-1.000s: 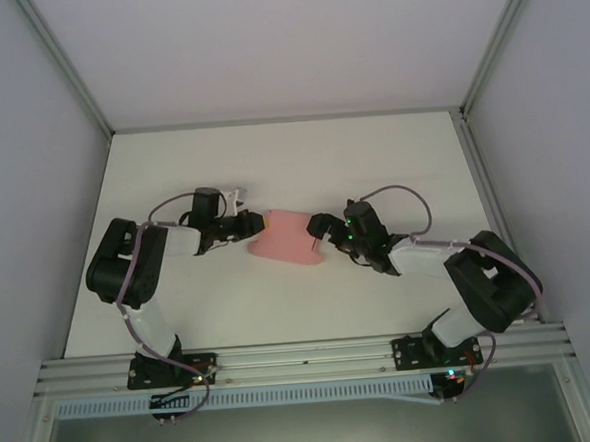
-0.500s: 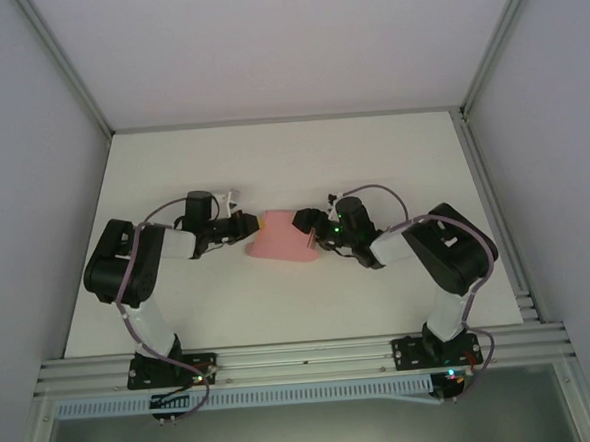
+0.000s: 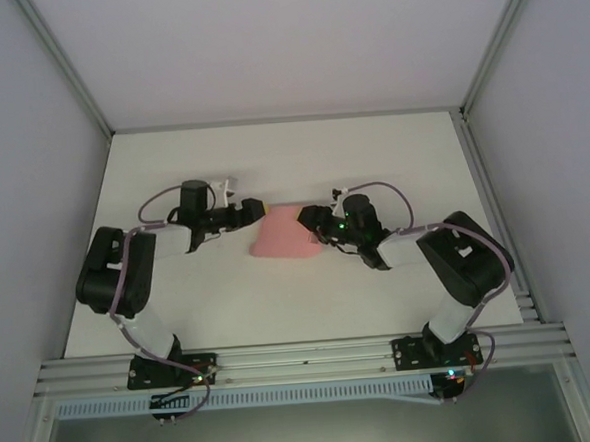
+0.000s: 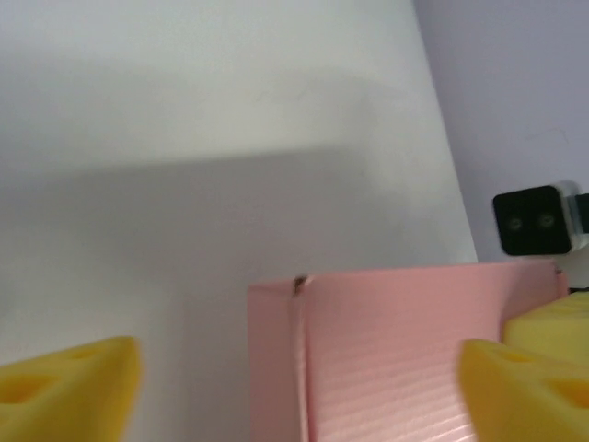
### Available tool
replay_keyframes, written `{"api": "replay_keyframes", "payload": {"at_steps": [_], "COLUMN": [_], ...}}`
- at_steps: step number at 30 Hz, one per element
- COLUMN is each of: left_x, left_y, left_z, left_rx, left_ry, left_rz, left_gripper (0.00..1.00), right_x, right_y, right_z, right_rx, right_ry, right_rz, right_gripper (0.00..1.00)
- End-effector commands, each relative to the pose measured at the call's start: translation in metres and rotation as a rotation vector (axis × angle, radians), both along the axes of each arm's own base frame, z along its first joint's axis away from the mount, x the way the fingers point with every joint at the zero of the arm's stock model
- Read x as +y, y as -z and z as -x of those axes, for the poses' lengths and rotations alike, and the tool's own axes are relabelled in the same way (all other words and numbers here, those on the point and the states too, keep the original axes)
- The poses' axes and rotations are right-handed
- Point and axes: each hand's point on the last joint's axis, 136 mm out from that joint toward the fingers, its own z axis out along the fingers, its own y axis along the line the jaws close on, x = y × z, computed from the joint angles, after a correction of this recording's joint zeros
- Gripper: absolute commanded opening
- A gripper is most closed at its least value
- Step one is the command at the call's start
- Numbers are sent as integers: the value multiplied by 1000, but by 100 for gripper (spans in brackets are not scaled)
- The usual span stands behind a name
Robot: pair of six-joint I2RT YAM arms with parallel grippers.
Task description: Assemble paper box
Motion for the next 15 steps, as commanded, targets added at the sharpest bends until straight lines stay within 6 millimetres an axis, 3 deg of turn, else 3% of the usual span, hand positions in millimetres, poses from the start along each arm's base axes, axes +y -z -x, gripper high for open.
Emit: {"api": "replay_keyframes", "payload": {"at_steps": [1, 4, 6, 10, 15], "left_x": [9, 3, -3, -28, -45], "left_y": [-60, -91, -101, -95, -104], "left_z": [-8, 15, 31, 74, 105], "left_rx": [-300, -534, -668, -890, -983], "left_ry": [23, 106, 136, 293, 367], "left_rz": [-114, -219, -352, -682, -737], "left_gripper": [100, 100, 100, 100, 100], "right_x": [-7, -9, -12, -20, -37], "right_y": [-18, -25, -23, -40, -68], "right_z": [-4, -3, 2, 9, 12], "right_rx": [30, 134, 270, 419, 529], "right_ry": [25, 9, -4, -56, -66], "right_rz": [-9, -17, -10, -17, -6], "right_gripper": [38, 37, 37, 35, 35]}}
